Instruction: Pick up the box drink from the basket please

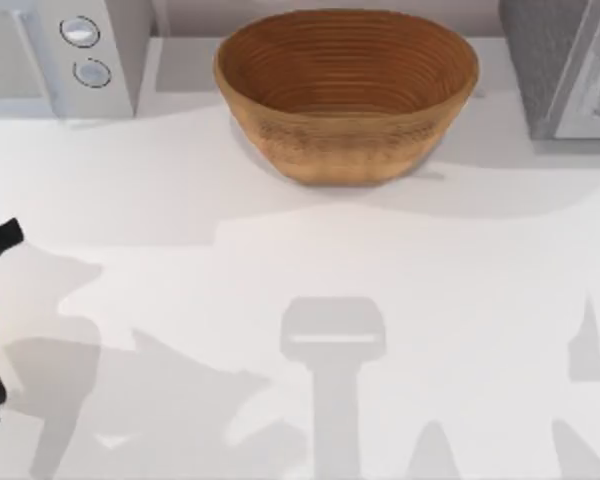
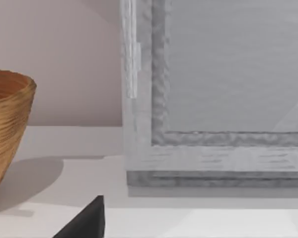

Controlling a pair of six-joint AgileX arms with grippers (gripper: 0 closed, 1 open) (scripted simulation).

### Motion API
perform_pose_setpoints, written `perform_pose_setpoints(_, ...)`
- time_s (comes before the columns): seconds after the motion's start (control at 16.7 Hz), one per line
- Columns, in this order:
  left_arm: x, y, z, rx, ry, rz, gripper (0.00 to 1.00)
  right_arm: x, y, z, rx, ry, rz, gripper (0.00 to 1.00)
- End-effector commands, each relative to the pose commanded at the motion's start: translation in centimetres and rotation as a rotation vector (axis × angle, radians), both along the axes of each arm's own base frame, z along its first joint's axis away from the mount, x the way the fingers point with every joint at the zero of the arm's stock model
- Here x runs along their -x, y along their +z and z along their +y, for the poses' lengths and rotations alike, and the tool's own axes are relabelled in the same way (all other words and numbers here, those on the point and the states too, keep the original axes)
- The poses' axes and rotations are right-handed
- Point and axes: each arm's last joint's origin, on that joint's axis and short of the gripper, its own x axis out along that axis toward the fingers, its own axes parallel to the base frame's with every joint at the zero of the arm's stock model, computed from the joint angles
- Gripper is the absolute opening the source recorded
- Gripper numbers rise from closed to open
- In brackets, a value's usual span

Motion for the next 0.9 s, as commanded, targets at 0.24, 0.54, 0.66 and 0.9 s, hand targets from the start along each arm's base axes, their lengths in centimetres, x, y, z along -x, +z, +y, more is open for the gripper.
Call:
perform_pose_setpoints(0.24,-0.19,-0.74,0.45,-0.002,-0.005,0.006,0.00,0.00,0.00,0.00,0.000,0.000,0.000,1.00)
perform_pose_setpoints(0.54,-0.19,-0.74,0.45,-0.002,-0.005,0.006,0.08,0.00,0.00,0.00,0.000,0.000,0.000,1.00)
perform_pose_setpoints(0.66,-0.19,-0.74,0.45,-0.002,-0.005,0.006,0.23,0.00,0.00,0.00,0.000,0.000,0.000,1.00)
perform_pose_setpoints(0.9,-0.19,-0.74,0.45,-0.002,-0.005,0.006,0.53,0.00,0.00,0.00,0.000,0.000,0.000,1.00)
